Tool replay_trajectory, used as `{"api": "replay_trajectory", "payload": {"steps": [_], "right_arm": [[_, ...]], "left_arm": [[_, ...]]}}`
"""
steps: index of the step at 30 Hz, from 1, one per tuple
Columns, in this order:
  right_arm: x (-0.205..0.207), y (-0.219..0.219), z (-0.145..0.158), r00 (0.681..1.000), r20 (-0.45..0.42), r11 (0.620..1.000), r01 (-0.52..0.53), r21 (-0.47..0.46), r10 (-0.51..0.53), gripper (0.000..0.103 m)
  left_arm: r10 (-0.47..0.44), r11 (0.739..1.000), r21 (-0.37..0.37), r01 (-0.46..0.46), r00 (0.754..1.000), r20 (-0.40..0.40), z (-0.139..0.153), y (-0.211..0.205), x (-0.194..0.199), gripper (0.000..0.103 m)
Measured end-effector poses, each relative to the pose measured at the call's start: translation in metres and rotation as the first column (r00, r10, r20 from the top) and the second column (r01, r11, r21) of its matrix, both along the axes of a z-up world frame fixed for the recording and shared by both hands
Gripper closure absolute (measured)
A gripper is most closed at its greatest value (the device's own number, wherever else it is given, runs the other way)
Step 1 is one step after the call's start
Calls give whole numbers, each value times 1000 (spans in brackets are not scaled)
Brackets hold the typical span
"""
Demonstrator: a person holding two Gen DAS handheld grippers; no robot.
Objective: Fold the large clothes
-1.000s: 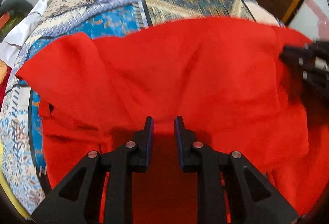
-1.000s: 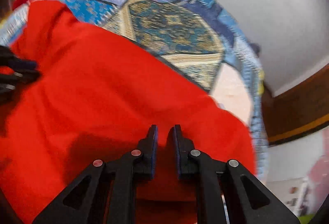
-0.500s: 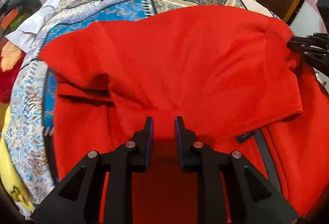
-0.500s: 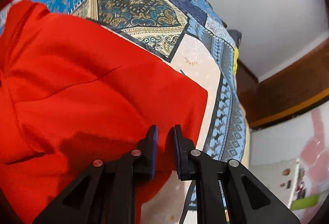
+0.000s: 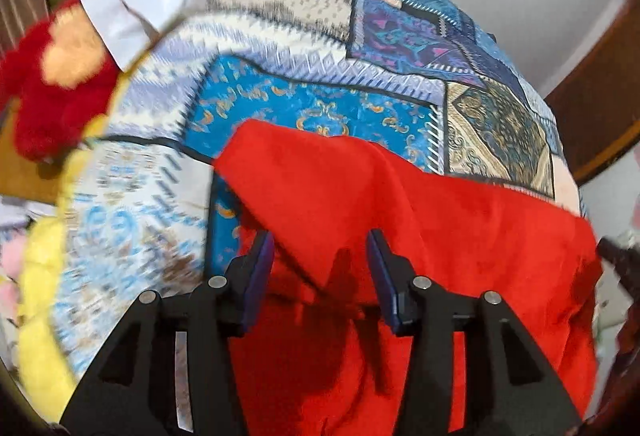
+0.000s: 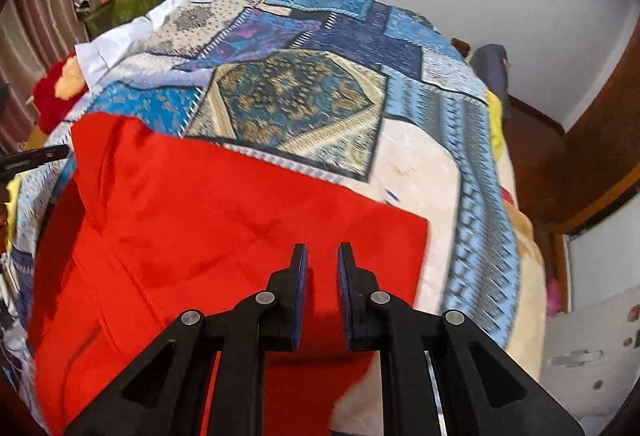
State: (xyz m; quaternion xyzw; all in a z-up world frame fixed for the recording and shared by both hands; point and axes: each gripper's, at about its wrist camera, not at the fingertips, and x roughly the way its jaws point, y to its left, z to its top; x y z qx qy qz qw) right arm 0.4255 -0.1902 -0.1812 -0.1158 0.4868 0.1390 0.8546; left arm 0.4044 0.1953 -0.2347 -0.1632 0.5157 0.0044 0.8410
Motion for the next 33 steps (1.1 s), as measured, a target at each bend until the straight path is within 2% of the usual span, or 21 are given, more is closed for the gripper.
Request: {"api": "replay_trajectory", "payload": {"steps": [3,4,5,6,7,12,14,16,20,22,25,27,30,31,32,33], "right_arm": [[11,15,-12,999,-29,999,-18,34,19,93],[14,21,-18,999,-41,999,-26,37,28,93],[17,27,-24,998,-51,999,-35,30,37,93],[19,32,-29,997,-57,999,-43,20,44,93],[22,39,-37,997,-64,999,-51,2,51,93],[28,47,-58,994,-67,993,-94,-68,89,93],[28,45,-60,993,-56,992,-104,-70,100,93],[28,43,-61,993,-49,990,-112,-80,109,93],[28,45,-65,994,-31,988,-111,-104,109,93],[27,48,-65,994,-22,986,-110,-125,108,93],[28,50,-66,995,-16,984,-102,-143,101,93],[30,48,-65,996,-16,986,-94,-140,93,93],[33,43,-65,997,-15,989,-73,-131,72,93],[34,40,-64,998,-10,989,-63,-133,62,93],[34,38,-64,999,-4,989,-54,-139,54,93],[35,36,-64,999,11,987,-40,-158,43,93]], "left_arm": [[23,998,-65,-25,999,-33,-20,2,18,56],[26,997,-68,-28,999,-25,-24,-1,24,61],[24,998,-62,-25,1000,-17,-26,-4,26,69],[22,999,-45,-23,1000,-14,-27,-9,28,96],[19,1000,-7,-19,1000,-10,-28,-13,32,103],[2,986,165,-19,995,102,-5,-18,18,103],[10,976,216,-34,993,114,1,-12,12,103],[11,969,246,-33,996,93,0,-4,8,103],[-56,977,209,38,995,85,7,-6,7,103],[-77,977,207,53,991,108,16,-14,11,98],[-80,985,158,65,993,91,15,-21,33,93],[-69,986,156,58,995,66,4,-21,50,93],[-33,962,270,40,999,-31,-29,-16,73,93],[-13,959,281,32,997,-70,-42,-11,74,93],[-2,963,269,27,996,-94,-53,-6,75,94],[-2,969,248,22,997,-82,-57,-1,72,94]]}}
